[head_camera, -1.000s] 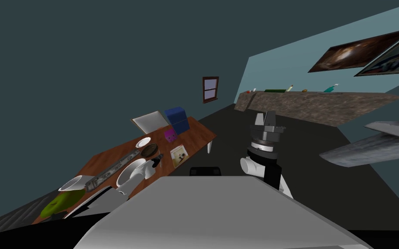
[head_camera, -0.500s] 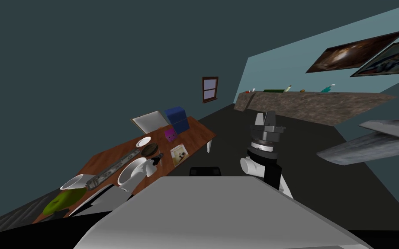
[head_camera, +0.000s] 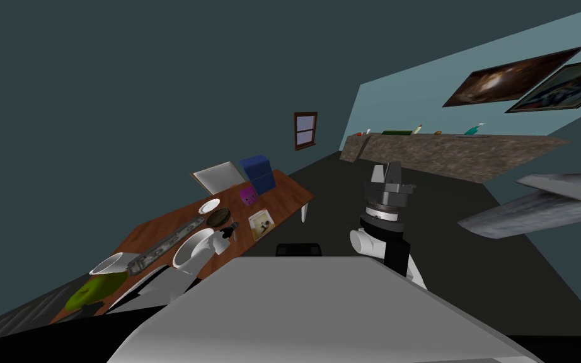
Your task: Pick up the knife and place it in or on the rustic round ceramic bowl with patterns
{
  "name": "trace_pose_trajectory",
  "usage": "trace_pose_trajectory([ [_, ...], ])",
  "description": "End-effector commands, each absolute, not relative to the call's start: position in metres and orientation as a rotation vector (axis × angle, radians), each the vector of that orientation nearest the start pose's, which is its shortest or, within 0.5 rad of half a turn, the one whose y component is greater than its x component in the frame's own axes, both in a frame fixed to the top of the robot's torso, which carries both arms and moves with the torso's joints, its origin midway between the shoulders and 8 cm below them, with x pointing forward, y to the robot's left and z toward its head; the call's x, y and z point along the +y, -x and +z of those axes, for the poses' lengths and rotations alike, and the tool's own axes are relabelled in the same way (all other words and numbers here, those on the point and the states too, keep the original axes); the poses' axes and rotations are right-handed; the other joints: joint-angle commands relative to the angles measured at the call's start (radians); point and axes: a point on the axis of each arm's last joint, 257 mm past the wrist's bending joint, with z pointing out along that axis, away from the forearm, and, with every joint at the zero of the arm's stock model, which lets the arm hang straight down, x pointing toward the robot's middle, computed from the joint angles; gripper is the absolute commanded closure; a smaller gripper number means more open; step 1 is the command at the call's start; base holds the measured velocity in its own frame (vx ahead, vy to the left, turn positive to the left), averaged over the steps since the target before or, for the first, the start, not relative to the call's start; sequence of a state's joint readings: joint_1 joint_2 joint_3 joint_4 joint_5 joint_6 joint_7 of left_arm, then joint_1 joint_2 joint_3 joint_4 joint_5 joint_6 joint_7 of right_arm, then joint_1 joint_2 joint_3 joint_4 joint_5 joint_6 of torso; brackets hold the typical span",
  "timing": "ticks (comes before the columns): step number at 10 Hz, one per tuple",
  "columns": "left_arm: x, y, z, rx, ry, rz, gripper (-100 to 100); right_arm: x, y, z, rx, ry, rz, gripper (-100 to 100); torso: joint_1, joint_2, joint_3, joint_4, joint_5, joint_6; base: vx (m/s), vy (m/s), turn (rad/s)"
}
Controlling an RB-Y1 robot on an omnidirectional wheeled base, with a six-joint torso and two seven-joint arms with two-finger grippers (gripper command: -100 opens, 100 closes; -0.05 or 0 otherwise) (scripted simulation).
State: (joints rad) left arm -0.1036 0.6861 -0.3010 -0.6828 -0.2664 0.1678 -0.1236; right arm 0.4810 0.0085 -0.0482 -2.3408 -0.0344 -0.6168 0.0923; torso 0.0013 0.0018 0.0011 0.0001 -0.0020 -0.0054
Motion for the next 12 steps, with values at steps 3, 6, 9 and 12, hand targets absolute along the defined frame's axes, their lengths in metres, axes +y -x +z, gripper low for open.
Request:
trace_pose_trajectory([
  [3,0.603,-0.365,-0.491,2.192,0.84,0.301,100,-0.289,-0.305,0.077,0.466,-0.49,1.232,0,0.0,0.001,0.0,0.0,0.0,0.0,-0.028,0.003,-0.014],
  [6,0.603,-0.373,-0.489,2.186,0.85,0.298,100,-0.289,-0.305,0.077,0.466,-0.49,1.232,0,0.0,0.0,0.0,0.0,-0.001,0.0,-0.026,-0.004,-0.002],
  [9,0.602,-0.372,-0.49,2.216,0.792,0.321,100,-0.289,-0.305,0.077,0.466,-0.49,1.232,0,-0.001,0.001,0.001,0.0,-0.001,0.0,-0.024,-0.001,-0.01],
  [12,0.599,-0.38,-0.49,2.199,0.838,0.297,100,-0.289,-0.305,0.077,0.466,-0.49,1.232,0,-0.001,0.001,0.0,0.0,-0.001,0.001,-0.031,0.001,-0.017],
])
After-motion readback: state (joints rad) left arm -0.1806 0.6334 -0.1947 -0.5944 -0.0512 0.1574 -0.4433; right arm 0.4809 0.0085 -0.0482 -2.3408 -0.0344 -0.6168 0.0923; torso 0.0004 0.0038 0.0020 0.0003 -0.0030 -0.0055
